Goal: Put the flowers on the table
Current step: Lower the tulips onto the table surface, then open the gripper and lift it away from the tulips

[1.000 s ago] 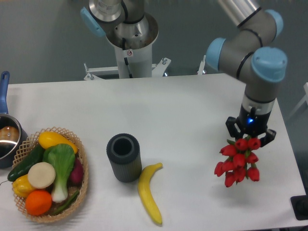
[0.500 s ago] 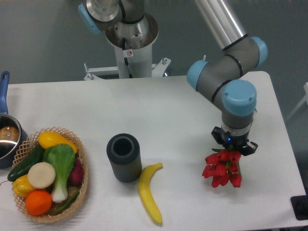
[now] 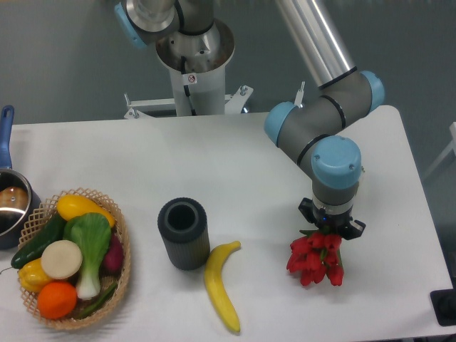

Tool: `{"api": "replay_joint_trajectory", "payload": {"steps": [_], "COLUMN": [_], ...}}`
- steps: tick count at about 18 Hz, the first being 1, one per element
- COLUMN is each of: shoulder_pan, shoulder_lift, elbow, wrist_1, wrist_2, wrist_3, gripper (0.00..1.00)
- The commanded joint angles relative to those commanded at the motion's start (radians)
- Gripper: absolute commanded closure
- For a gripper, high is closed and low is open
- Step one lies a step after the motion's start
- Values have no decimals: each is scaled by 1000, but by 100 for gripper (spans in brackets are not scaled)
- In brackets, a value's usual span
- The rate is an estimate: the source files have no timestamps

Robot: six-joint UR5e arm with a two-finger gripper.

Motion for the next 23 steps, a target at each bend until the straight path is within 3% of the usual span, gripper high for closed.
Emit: {"api": "replay_joint_trajectory", "payload": {"steps": [1, 3, 5, 7, 11, 12, 18, 21, 23], "shoulder_pan": [0, 2, 2, 3, 8, 9, 75, 136, 181], "shoulder_lift": [0, 3, 3, 6, 11, 17, 118, 143, 204], "elbow": [3, 9, 17, 17, 14, 12, 3, 11, 11], "wrist_1": [2, 3, 15, 15, 17, 18, 20, 34, 26], "wrist_2": [-8, -8, -12, -26, -34, -34, -38, -174, -251], "wrist_3": [-5, 3, 0, -2, 4, 6, 6, -2, 0], "gripper": [57, 39, 27, 27, 16, 2, 0, 0, 0]}}
